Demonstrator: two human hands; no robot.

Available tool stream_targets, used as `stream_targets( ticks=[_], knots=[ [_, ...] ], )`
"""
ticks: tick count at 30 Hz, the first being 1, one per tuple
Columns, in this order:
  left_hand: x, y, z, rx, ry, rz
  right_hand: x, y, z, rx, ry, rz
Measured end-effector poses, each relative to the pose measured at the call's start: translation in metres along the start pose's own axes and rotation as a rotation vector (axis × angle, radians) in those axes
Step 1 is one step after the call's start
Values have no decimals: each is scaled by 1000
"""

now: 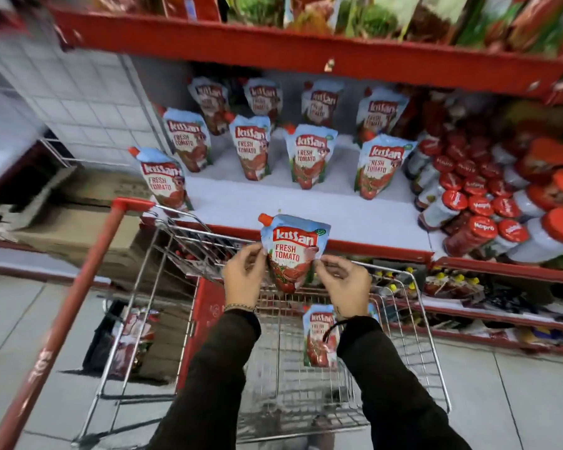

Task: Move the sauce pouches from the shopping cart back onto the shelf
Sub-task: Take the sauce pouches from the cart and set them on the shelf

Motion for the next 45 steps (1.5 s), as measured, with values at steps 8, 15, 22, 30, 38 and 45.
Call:
stream_targets(
  ticks=[8,15,22,30,38,45],
  knots=[
    [-47,-92,-41,171,-53,-128,78,-63,55,-110,-35,85],
    [-55,-160,-20,148,-121,-143,138,-112,50,-73,-3,109],
    [-47,-174,9,95,-139,-104,156,-125,20,43,25,98],
    [-46,-168,12,92,-95,-158,157,-126,16,19,97,119],
    [-44,-155,13,95,-75,-162,144,-120,13,8,105,145],
    [-31,-123,36,-43,103,-271,113,-95,-4,12,52,124]
  ],
)
Point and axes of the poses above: each hand's wrist, its own y-axis away from the middle knuckle, its own x-axis out of the palm, z = x × y, the point moved 6 cm from there along -y, towards the middle knuckle, and after that the axes turned 10 degrees about -y, right-handed, at the moved point
